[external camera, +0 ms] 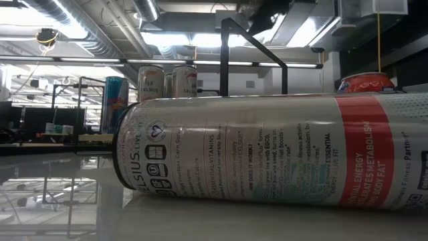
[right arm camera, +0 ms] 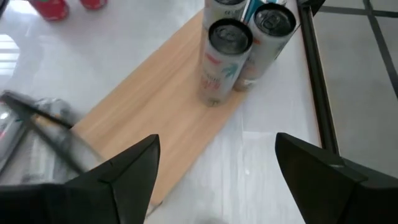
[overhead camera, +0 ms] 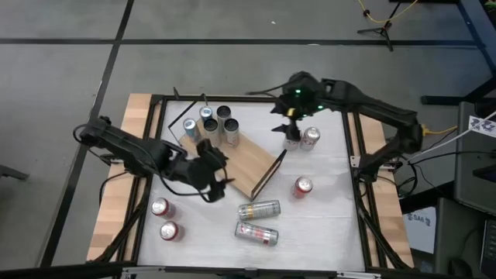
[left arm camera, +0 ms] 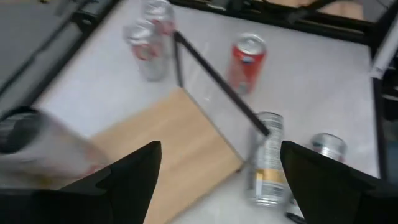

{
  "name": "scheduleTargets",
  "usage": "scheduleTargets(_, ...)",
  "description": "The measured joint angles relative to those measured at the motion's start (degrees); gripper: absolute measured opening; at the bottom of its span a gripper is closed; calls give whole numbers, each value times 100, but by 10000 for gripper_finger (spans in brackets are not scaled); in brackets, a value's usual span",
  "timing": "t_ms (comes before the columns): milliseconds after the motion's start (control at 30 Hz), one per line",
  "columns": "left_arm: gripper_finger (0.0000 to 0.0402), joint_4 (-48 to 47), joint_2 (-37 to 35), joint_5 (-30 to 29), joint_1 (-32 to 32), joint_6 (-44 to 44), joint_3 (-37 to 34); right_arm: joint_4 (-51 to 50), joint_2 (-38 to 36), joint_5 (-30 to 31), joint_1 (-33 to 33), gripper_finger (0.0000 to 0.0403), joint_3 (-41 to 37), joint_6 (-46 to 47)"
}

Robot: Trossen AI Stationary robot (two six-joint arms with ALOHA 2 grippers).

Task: Place canned beverage on shelf
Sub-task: Put the white-pink soda can aligned with the white-pink soda can on the shelf

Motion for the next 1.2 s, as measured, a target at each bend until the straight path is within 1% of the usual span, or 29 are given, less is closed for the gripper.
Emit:
scheduleTargets(200,322,433,625,509,-104,-302,0,-480,-497,-2,0,312,0,-2)
scheduleTargets(333,322,700,1080,892,-249,-315,0,-784,-723,-4,0,312,0,-2)
scheduleTargets(600,322,1562,1932,1480,-578,-299,0,-996,-847,-4,0,312,0,-2)
scheduleTargets(1000,322,1871,2692,1436,-958,-310,0,-1015,-851,-4,0,312,0,-2)
scheduleTargets(1200,322,1866,2985,1435,-1090,-319,0,-1015,-853,-4,0,312,0,-57)
